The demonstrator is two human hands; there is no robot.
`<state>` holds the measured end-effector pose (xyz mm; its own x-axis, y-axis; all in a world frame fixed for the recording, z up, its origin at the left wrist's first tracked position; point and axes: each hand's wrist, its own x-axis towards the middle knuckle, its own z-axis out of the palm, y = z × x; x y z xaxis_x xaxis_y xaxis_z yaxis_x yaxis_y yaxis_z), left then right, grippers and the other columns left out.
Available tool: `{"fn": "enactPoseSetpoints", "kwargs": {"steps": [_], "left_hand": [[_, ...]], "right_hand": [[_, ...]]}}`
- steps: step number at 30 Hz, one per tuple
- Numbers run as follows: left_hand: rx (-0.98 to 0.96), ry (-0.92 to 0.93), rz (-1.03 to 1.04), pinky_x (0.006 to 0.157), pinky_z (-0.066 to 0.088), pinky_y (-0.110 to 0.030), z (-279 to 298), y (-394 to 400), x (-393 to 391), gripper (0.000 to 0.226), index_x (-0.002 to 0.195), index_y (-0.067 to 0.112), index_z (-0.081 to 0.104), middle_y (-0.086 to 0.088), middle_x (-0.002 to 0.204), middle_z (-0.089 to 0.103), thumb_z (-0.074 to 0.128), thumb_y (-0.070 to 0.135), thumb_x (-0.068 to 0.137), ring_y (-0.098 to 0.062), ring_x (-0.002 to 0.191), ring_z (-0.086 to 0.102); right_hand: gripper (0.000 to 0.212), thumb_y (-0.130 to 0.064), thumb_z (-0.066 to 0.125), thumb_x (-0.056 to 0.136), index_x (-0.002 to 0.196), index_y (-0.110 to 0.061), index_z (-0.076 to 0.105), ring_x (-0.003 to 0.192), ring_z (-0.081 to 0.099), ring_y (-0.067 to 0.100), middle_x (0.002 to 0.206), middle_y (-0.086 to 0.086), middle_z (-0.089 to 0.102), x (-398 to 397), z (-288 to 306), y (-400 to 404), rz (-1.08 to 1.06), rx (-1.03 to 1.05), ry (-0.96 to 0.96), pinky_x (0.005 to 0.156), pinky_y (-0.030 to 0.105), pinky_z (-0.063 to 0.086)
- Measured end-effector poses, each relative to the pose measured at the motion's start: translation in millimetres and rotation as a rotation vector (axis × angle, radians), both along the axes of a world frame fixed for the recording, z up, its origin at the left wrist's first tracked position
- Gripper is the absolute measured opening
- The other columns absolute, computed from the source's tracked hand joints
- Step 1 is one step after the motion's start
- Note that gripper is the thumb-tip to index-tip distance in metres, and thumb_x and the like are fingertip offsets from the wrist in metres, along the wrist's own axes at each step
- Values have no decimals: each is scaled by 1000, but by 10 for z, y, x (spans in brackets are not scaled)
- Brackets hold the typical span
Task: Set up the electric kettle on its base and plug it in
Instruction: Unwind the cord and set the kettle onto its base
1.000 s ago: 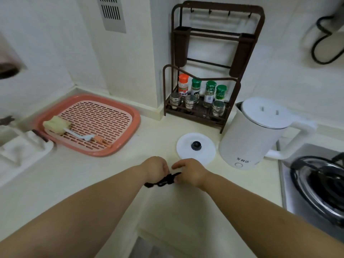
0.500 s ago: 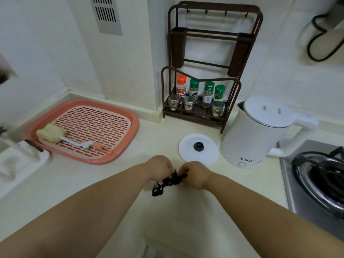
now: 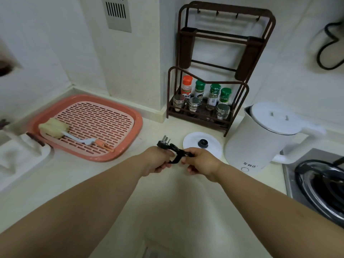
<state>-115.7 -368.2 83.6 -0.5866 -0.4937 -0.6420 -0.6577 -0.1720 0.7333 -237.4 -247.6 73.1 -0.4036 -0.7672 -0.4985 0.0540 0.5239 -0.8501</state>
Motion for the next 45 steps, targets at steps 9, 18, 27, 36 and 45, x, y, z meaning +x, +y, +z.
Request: {"fn": "enactPoseSetpoints", "kwargs": {"steps": [9, 18, 27, 36, 45], "left_hand": [[-168, 19, -84, 63, 43, -18, 35, 48, 5, 14, 76, 17, 62, 0, 77, 56, 64, 25, 87, -14, 72, 52], [-219, 209, 307, 59, 42, -25, 262, -164, 30, 28, 68, 11, 52, -6, 59, 49, 46, 14, 95, -17, 52, 43], [-615, -208, -164, 94, 48, -34, -35, -300, 72, 33, 116, 7, 66, -11, 118, 66, 50, 26, 94, -29, 112, 60], [-844, -317, -344, 86, 47, -32, -256, -321, 40, 23, 104, 6, 62, -11, 113, 64, 63, 20, 86, -28, 105, 58], [-805, -110, -336, 81, 43, -24, -87, -98, -52, 19, 100, 15, 66, -3, 112, 66, 55, 26, 90, -21, 103, 59]], "right_hand": [[14, -9, 51, 91, 89, -17, 62, 48, 46, 16, 73, 5, 57, 167, 19, -124, -59, 38, 108, 37, 14, 41], [7, -5, 57, 87, 90, -7, 63, 50, 50, 16, 69, 7, 56, 135, 3, -52, 109, 247, 169, 43, 17, 46], [5, -8, 62, 84, 89, -7, 62, 50, 52, 13, 67, 5, 58, 62, 4, 42, 102, 346, 18, 46, 16, 48], [8, -6, 68, 79, 84, -6, 62, 54, 53, 15, 66, 7, 58, 106, -124, 98, 154, 411, 122, 51, 21, 47], [21, 2, 44, 83, 96, 2, 61, 81, 60, 27, 89, 12, 62, -309, 124, 204, -55, 450, 395, 54, 24, 41]]}}
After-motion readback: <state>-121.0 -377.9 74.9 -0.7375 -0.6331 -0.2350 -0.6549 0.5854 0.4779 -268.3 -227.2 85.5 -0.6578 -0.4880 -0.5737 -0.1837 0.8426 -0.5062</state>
